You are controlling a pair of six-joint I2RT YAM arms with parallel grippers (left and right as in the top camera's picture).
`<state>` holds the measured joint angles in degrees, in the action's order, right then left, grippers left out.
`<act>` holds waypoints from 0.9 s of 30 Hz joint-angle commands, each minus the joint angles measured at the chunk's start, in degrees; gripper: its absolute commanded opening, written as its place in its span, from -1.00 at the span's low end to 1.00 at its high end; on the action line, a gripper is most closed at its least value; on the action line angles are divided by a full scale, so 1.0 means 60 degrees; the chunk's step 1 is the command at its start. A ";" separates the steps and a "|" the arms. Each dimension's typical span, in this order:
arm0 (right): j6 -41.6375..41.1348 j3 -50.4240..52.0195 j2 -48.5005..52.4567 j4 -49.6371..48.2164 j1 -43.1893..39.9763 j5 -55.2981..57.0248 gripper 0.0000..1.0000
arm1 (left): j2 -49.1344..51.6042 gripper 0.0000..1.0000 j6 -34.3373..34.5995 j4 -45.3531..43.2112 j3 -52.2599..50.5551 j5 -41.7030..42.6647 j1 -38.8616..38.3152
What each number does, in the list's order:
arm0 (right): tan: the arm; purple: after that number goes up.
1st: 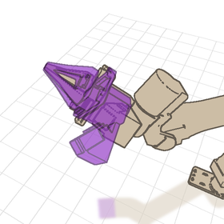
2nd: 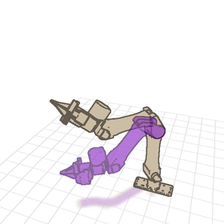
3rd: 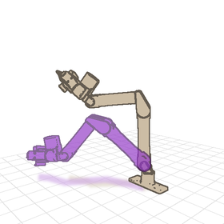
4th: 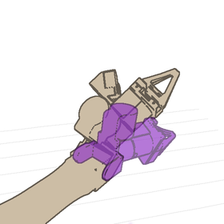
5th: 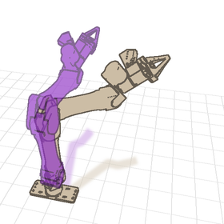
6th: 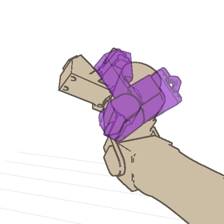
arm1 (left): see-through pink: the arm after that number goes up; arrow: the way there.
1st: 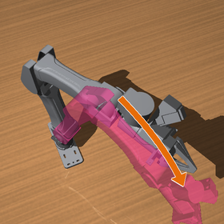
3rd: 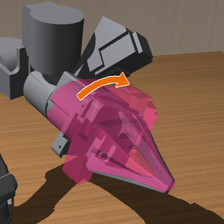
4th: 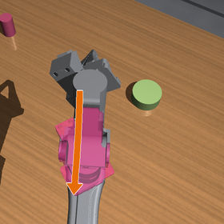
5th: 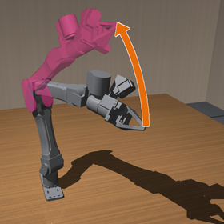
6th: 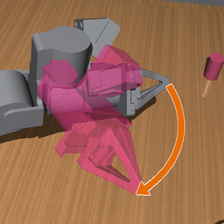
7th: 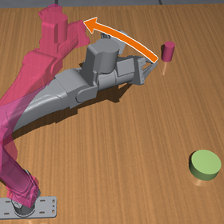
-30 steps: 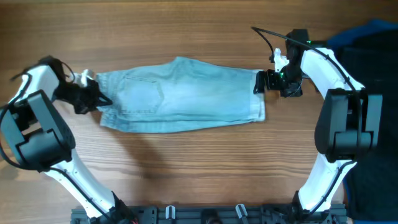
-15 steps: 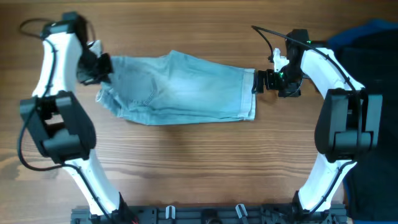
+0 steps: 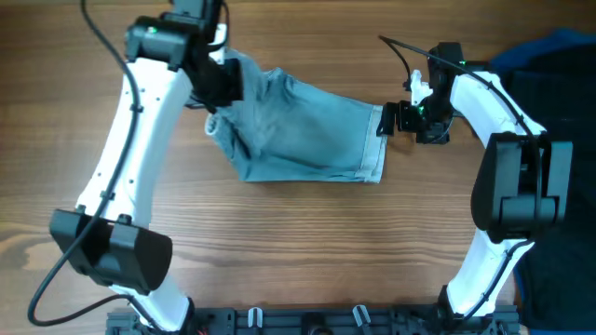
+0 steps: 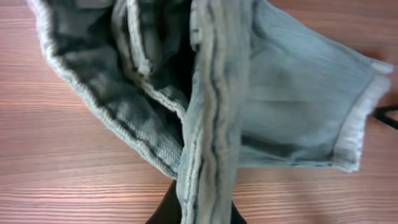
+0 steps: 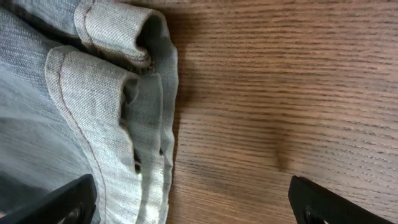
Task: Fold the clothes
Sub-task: 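Fold the left half over onto the right half with the left gripper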
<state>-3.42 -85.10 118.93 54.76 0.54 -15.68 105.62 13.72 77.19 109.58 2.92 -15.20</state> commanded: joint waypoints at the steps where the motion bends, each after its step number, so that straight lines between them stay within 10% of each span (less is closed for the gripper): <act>1: -0.0492 -0.0222 0.0120 0.0036 -0.0222 -0.0237 1.00 | -0.0153 -0.92 0.1067 -0.0036 0.0237 0.0073 -0.0692; 27: -0.0426 0.0018 0.0124 0.0259 -0.1698 -0.0831 0.99 | -0.0215 -0.92 0.1865 -0.1749 0.0240 -0.0765 -0.3235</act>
<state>-6.37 -85.45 118.93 56.34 -9.96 -20.14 105.62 24.36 67.61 109.58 0.84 -34.61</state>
